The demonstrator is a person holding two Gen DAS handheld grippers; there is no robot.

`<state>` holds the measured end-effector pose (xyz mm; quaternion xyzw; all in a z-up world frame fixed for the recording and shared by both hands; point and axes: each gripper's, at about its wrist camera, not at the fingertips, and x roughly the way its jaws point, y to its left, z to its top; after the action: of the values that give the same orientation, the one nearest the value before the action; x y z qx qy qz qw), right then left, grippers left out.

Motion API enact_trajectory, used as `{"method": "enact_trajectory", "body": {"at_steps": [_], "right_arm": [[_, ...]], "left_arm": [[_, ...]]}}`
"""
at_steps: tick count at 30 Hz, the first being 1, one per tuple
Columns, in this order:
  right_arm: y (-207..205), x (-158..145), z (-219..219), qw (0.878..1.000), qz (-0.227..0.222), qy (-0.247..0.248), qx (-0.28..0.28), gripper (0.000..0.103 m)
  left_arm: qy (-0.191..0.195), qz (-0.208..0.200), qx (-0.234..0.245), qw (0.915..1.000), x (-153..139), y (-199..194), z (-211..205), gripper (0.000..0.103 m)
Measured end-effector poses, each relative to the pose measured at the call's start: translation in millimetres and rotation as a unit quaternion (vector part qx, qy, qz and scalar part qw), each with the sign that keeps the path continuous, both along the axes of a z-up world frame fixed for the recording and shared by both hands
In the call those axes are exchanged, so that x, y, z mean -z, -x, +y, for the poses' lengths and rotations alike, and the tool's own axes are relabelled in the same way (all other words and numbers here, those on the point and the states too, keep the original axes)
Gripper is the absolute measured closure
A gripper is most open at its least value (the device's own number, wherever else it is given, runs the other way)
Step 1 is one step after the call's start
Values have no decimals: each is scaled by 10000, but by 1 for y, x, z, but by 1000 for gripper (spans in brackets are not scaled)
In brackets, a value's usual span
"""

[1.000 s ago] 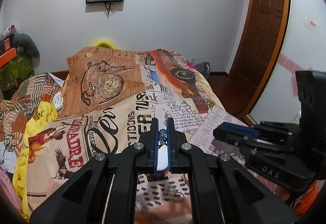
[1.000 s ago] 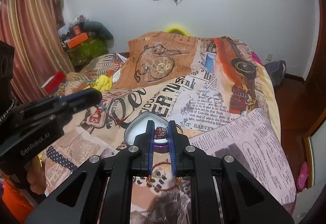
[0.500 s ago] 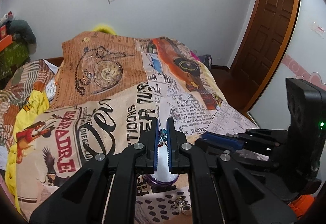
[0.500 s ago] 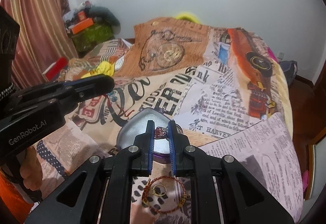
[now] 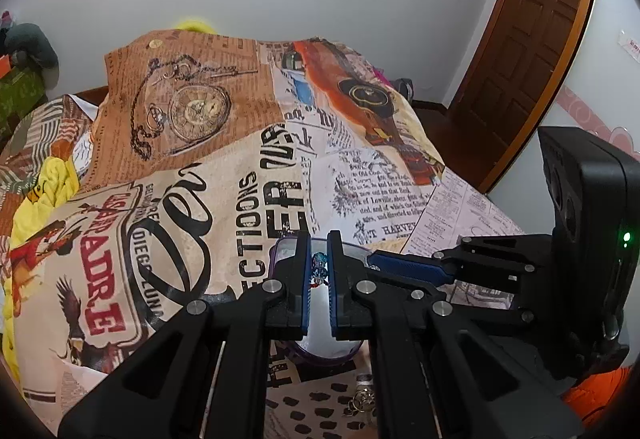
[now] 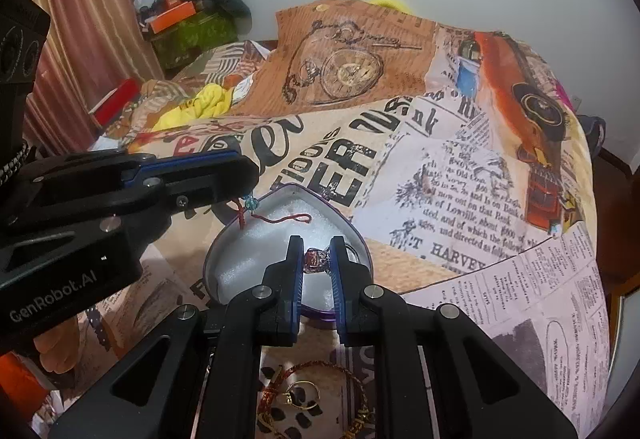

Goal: Organize jewelry
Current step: 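Lower both held pieces into the purple heart tin and open both tools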

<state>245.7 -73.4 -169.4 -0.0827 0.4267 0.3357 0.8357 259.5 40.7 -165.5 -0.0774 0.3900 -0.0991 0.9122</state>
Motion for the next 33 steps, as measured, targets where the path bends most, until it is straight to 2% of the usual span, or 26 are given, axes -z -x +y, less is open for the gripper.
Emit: {"method": "enact_trajectory", "body": {"at_steps": [8, 16, 28, 33], "right_arm": [[-5, 10, 6, 9998, 155, 98, -94, 91], [-2, 14, 10, 9995, 160, 158, -229, 91], [-2, 14, 12, 9992, 221, 178, -290, 91], [3, 8, 11, 9994, 101, 232, -254, 78]], "left_arm": [[19, 247, 39, 9997, 12, -1, 2, 98], [201, 487, -30, 9986, 21, -2, 9, 98], [41, 362, -159, 9992, 8, 5, 12, 96], [-229, 322, -283, 9988, 3, 11, 13, 95]]}}
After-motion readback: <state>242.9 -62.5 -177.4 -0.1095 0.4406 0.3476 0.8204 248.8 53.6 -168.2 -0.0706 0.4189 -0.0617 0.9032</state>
